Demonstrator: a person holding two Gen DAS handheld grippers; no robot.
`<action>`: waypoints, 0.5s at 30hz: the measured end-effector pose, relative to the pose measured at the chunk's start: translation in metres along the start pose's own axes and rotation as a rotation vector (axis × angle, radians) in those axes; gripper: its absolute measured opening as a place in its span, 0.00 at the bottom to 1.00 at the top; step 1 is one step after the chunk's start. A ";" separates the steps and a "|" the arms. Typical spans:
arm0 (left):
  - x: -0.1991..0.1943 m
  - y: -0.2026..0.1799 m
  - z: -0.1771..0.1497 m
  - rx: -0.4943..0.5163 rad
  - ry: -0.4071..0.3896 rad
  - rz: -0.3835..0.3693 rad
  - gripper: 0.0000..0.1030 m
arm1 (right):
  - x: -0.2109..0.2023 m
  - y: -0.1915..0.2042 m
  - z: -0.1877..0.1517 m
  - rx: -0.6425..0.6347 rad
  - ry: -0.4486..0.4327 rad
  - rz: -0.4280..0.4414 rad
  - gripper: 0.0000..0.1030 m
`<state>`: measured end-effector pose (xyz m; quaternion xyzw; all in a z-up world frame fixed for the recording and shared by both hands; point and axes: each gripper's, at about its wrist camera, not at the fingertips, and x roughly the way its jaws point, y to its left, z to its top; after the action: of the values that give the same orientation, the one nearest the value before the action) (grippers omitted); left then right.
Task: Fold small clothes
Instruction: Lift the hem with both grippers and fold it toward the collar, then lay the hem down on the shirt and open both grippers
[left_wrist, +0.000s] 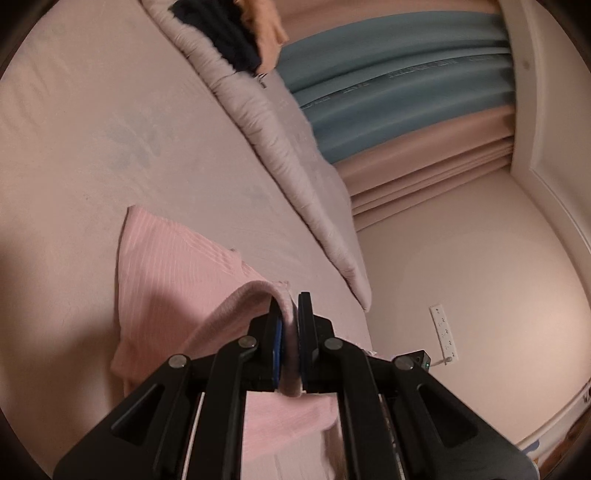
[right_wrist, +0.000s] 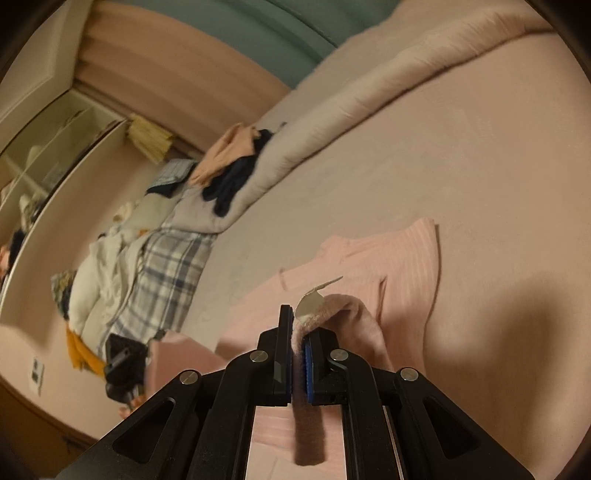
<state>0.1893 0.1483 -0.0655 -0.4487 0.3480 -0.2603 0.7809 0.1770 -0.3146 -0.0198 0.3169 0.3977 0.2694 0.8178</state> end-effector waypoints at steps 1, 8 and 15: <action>0.007 0.002 0.004 -0.001 0.005 0.014 0.04 | 0.006 -0.006 0.005 0.029 0.008 -0.009 0.07; 0.043 0.047 0.033 -0.250 0.030 0.107 0.05 | 0.040 -0.046 0.032 0.308 0.061 -0.095 0.11; 0.040 0.062 0.042 -0.300 0.043 0.262 0.26 | 0.032 -0.078 0.033 0.559 0.041 -0.117 0.54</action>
<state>0.2528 0.1704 -0.1176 -0.5052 0.4546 -0.1111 0.7251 0.2365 -0.3533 -0.0764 0.5011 0.4908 0.1079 0.7046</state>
